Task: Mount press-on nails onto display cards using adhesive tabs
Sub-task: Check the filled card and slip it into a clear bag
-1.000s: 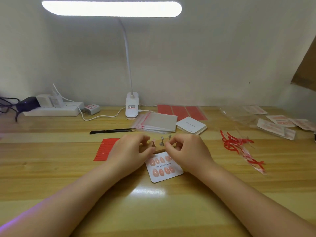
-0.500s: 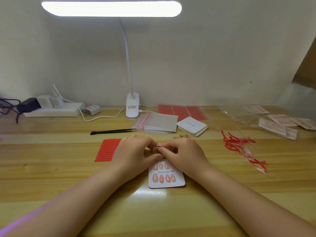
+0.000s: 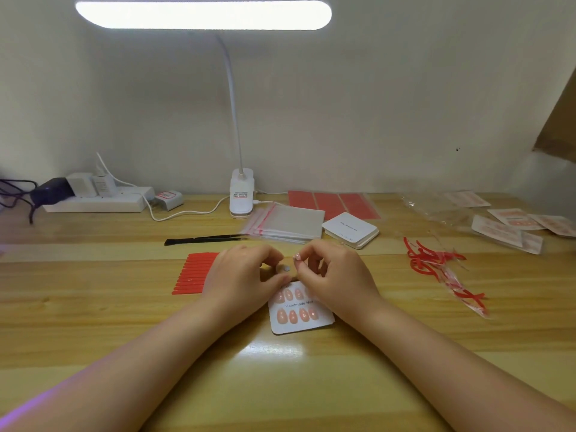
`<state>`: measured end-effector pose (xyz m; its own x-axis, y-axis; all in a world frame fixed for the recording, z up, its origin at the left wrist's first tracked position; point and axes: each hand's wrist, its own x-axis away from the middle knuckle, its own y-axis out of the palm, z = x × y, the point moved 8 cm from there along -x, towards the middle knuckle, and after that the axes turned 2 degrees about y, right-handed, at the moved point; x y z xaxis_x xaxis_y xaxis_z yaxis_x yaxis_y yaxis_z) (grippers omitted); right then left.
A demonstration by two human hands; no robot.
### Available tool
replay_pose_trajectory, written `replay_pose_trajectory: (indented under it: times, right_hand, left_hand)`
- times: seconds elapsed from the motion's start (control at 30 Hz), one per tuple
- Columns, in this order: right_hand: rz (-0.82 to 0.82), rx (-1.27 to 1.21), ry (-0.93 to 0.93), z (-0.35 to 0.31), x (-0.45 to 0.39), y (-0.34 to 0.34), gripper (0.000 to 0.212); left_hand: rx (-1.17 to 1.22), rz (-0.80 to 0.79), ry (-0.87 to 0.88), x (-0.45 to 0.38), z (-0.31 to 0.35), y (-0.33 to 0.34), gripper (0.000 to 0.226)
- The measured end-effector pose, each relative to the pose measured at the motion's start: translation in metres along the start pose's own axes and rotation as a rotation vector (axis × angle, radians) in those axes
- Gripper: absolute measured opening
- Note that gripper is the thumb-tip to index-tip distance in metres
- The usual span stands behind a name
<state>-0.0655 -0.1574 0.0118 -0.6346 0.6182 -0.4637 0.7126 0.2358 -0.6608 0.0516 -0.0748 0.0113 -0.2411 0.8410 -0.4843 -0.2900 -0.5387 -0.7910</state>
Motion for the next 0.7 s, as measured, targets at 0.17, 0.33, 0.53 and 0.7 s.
replay_pose_trajectory:
  times: [0.17,0.33,0.53,0.7]
  right_hand:
    - [0.052,0.068,-0.07,-0.009,0.003,-0.003,0.003]
    - [0.02,0.072,-0.127,-0.014,0.004,0.001,0.01]
    - [0.044,0.02,-0.172,-0.017,0.005,-0.001,0.01]
    - [0.063,0.037,-0.214,-0.02,0.007,-0.002,0.009]
  left_hand:
    - [0.118,0.166,0.06,0.004,0.009,-0.015,0.036]
    - [0.13,0.201,0.158,0.003,0.017,-0.018,0.023]
    - [0.094,0.234,0.209,0.004,0.021,-0.019,0.03]
    - [0.096,0.245,0.226,0.005,0.021,-0.02,0.024]
